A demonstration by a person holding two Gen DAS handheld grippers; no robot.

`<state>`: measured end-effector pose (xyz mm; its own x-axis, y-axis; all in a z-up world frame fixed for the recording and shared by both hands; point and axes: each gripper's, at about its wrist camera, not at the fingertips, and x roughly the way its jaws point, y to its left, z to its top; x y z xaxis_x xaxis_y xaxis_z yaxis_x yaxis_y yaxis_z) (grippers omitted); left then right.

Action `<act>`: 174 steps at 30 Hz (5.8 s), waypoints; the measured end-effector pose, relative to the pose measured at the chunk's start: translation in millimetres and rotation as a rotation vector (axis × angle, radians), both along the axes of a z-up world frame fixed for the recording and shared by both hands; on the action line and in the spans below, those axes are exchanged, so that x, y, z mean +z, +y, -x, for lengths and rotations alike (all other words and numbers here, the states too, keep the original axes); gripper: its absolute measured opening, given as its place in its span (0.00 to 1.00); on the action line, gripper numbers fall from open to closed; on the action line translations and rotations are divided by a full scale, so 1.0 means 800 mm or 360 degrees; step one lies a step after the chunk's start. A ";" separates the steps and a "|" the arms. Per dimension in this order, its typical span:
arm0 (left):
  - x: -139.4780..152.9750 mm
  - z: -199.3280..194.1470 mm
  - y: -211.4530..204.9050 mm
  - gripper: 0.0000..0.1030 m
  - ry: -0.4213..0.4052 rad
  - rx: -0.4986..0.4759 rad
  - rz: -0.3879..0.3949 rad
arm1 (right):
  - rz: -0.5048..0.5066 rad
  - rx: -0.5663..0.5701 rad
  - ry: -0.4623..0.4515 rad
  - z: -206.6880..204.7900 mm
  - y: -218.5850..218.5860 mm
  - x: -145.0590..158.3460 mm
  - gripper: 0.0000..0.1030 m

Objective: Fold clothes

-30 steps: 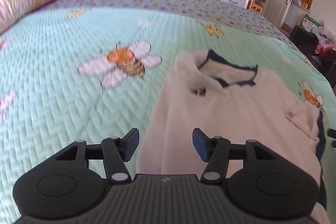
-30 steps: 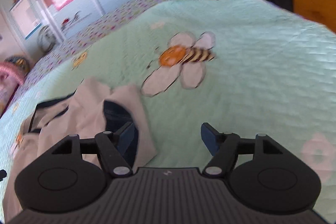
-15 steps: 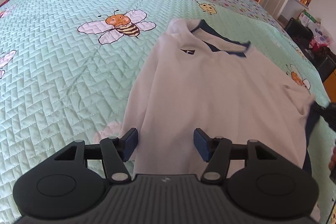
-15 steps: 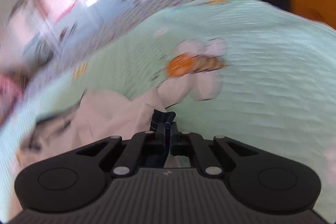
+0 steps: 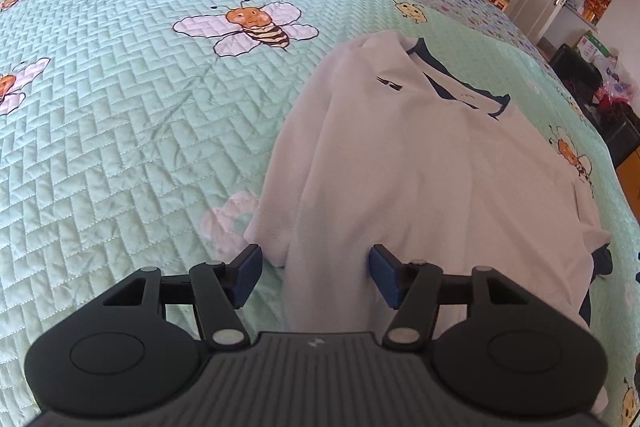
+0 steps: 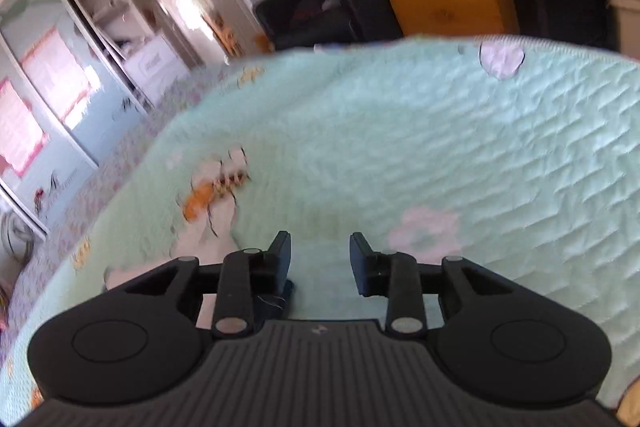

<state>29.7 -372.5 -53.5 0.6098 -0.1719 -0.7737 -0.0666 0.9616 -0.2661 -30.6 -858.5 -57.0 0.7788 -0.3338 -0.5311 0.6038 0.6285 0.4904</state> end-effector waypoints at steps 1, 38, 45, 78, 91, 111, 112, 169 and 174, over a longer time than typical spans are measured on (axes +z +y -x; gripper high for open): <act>0.001 0.000 0.001 0.61 -0.0009 -0.0011 0.0012 | 0.0010 0.0088 -0.0039 -0.005 0.009 0.005 0.34; -0.014 -0.332 -0.207 0.66 -0.0184 -0.0356 -0.1340 | 0.0331 0.1342 0.0014 -0.240 0.170 -0.061 0.51; -0.024 -0.357 -0.207 0.66 -0.0175 -0.0309 -0.1403 | 0.0367 0.1334 0.0026 -0.239 0.175 -0.060 0.51; 0.039 -0.376 -0.135 0.72 -0.0112 -0.0104 -0.0670 | 0.0186 0.1368 -0.0040 -0.245 0.153 -0.064 0.58; 0.062 -0.374 -0.143 0.72 -0.0147 -0.0145 -0.0640 | 0.0120 0.1366 -0.0065 -0.245 0.148 -0.065 0.58; 0.051 -0.371 -0.159 0.72 -0.0092 -0.0245 -0.0483 | 0.0110 0.1364 -0.0073 -0.245 0.148 -0.066 0.58; 0.050 -0.360 -0.165 0.72 -0.0098 -0.0296 -0.0436 | 0.0102 0.1363 -0.0075 -0.245 0.147 -0.066 0.58; 0.015 -0.428 -0.122 0.60 -0.0040 -0.0410 0.0013 | -0.0025 0.0510 -0.0161 -0.214 0.032 -0.059 0.71; -0.006 -0.423 -0.144 0.44 0.0011 -0.0521 -0.0157 | -0.0031 0.0509 -0.0158 -0.214 0.032 -0.059 0.71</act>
